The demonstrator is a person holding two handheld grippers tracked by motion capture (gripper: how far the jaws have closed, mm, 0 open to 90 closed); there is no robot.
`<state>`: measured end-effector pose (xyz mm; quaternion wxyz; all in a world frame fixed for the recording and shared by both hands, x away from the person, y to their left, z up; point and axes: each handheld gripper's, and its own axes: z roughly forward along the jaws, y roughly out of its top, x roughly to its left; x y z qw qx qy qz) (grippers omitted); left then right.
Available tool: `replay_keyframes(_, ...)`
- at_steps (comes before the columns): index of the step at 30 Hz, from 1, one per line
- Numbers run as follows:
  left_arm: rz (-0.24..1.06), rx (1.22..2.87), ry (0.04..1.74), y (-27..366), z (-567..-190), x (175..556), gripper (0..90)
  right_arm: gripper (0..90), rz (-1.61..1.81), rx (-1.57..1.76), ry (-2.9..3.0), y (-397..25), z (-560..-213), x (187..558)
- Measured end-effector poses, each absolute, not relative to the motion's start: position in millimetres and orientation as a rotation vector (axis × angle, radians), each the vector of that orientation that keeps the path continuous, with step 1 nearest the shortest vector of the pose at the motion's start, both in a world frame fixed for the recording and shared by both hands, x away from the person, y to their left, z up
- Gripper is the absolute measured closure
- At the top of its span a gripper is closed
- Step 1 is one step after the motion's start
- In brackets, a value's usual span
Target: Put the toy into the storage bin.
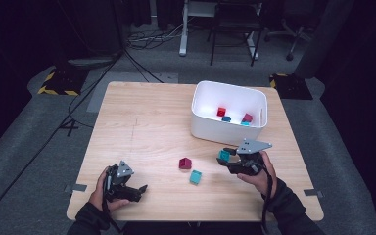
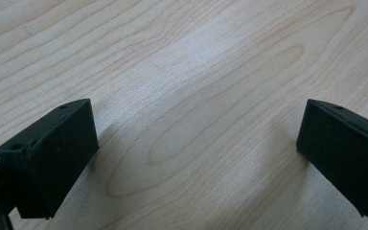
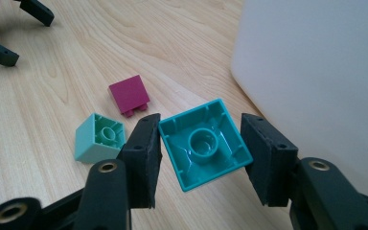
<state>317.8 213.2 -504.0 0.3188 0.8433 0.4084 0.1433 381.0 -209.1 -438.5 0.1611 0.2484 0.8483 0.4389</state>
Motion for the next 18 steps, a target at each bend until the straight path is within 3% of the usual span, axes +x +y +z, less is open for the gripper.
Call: replay_keyframes(18,0.372,2.217,1.08,213,-504,317,0.6,51.1,1.263,0.74,2.369,-225,-411,377)
